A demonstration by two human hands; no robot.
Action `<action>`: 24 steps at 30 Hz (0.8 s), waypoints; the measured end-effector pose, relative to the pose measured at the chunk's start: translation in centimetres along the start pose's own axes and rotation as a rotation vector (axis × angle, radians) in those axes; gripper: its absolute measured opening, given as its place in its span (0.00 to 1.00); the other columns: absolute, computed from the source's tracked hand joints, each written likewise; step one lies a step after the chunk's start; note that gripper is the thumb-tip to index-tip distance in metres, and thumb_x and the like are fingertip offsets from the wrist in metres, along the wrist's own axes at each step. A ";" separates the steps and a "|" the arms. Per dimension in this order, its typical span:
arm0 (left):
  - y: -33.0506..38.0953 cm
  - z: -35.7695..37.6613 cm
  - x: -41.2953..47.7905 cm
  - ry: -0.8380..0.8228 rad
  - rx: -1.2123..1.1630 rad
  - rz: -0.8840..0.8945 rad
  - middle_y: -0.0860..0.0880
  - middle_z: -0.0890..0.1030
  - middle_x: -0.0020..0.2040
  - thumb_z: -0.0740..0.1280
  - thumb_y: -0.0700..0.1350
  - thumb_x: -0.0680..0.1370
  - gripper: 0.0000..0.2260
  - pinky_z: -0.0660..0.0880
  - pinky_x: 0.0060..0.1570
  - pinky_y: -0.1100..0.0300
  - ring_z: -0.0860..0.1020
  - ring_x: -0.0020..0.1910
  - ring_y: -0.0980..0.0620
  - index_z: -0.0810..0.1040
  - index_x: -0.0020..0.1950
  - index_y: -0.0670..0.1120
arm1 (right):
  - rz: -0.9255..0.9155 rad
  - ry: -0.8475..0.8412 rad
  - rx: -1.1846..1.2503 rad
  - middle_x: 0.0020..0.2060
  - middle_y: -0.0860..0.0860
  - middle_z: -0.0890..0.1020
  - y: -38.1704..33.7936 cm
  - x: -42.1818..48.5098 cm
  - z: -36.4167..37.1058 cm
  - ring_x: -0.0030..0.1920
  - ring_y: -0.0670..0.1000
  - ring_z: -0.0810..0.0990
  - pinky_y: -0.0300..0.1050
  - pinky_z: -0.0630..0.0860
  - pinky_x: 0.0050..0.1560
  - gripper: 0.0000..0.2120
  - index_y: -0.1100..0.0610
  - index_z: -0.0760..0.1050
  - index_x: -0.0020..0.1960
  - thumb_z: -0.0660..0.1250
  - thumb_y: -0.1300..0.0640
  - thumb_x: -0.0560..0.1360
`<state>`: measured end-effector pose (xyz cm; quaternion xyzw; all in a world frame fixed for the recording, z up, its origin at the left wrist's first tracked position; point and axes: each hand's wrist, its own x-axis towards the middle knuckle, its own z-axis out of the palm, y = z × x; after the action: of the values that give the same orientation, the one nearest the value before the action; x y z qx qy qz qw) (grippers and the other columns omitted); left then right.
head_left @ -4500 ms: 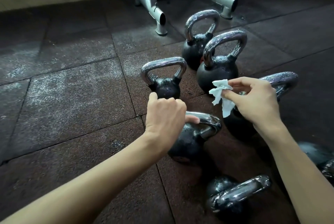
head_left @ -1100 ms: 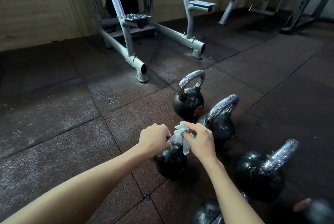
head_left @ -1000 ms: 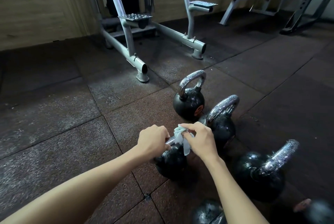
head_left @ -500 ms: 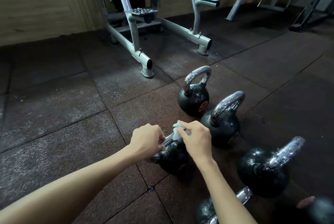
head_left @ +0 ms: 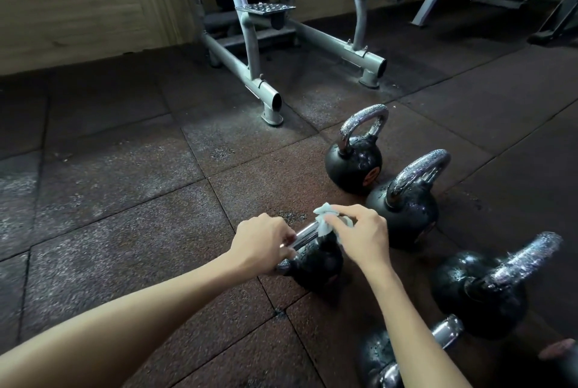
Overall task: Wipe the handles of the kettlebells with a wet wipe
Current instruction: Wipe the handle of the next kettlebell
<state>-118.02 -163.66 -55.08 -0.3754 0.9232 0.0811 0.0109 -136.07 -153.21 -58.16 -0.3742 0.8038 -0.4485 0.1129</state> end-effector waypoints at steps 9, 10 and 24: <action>-1.5 0.4 -1.3 0.016 -0.094 -0.012 0.57 0.87 0.49 0.74 0.62 0.74 0.16 0.77 0.45 0.59 0.84 0.47 0.53 0.82 0.61 0.65 | 0.383 -0.127 0.085 0.46 0.43 0.88 3.6 1.9 1.5 0.52 0.49 0.85 0.45 0.81 0.53 0.06 0.45 0.88 0.48 0.76 0.51 0.72; -1.6 0.4 -1.4 0.017 -0.095 -0.011 0.57 0.87 0.49 0.74 0.62 0.74 0.17 0.76 0.45 0.59 0.84 0.47 0.53 0.82 0.62 0.66 | 0.409 -0.140 0.101 0.45 0.43 0.88 4.1 1.8 1.9 0.52 0.48 0.85 0.45 0.81 0.53 0.05 0.45 0.88 0.47 0.77 0.52 0.72; -3.1 0.1 0.4 -0.020 -0.112 0.021 0.55 0.83 0.38 0.74 0.59 0.75 0.10 0.76 0.43 0.59 0.81 0.41 0.52 0.85 0.55 0.61 | 0.348 -0.135 0.293 0.38 0.43 0.88 3.4 1.3 1.4 0.45 0.43 0.86 0.42 0.81 0.53 0.10 0.49 0.87 0.52 0.79 0.58 0.72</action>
<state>-116.16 -166.10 -55.61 -0.3649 0.9210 0.1367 -0.0017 -137.93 -153.98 -61.51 -0.2388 0.7731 -0.5082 0.2949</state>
